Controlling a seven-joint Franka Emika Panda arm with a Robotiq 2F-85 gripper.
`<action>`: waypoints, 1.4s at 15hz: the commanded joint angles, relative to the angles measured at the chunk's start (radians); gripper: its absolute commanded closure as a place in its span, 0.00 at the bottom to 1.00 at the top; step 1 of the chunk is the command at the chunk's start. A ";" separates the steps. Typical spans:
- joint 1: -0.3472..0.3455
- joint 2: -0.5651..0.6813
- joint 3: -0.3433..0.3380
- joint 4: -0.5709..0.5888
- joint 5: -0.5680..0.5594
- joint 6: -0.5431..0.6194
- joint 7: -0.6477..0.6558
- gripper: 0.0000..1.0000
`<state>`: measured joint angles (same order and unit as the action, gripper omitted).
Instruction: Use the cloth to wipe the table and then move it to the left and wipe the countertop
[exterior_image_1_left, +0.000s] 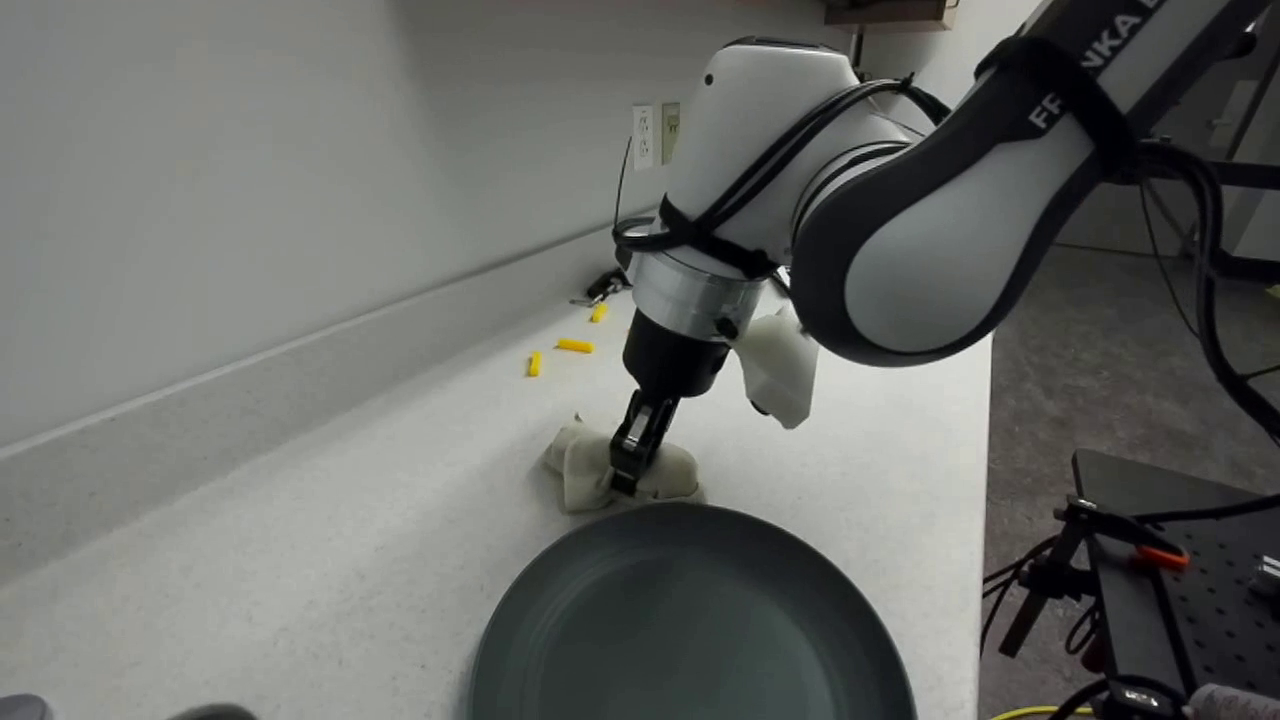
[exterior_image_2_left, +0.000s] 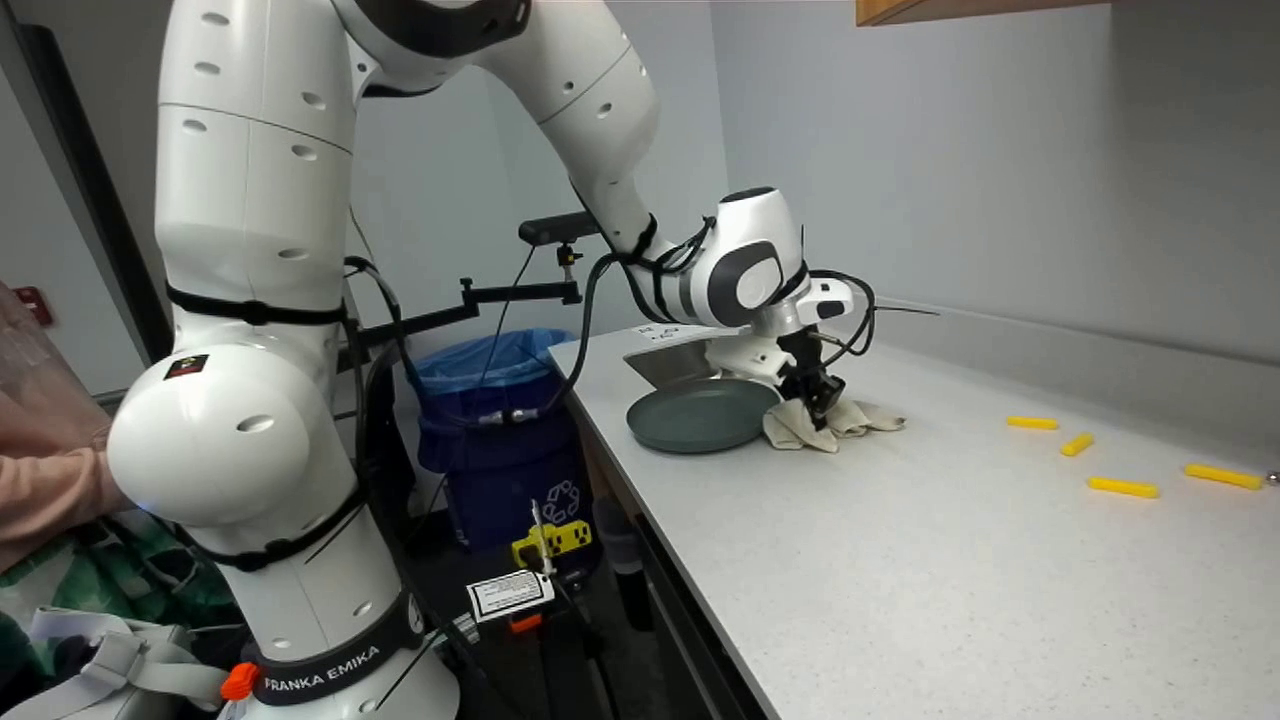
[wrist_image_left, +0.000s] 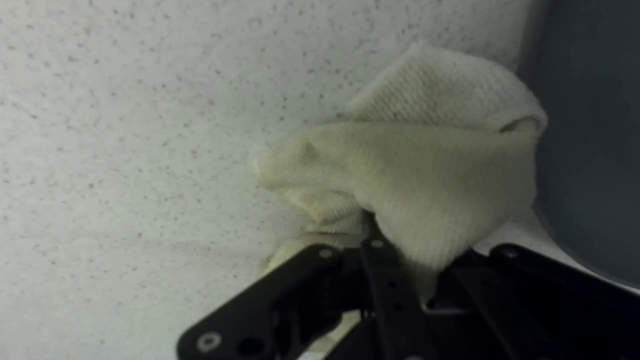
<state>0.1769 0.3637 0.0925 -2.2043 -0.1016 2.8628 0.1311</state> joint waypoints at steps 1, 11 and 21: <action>-0.018 0.034 -0.043 0.035 -0.015 -0.015 -0.048 0.97; -0.132 0.029 -0.251 0.010 -0.001 0.013 0.043 0.97; -0.108 -0.043 -0.164 -0.091 0.013 0.010 0.008 0.97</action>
<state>0.0498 0.3653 -0.1290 -2.2141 -0.1039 2.8664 0.1740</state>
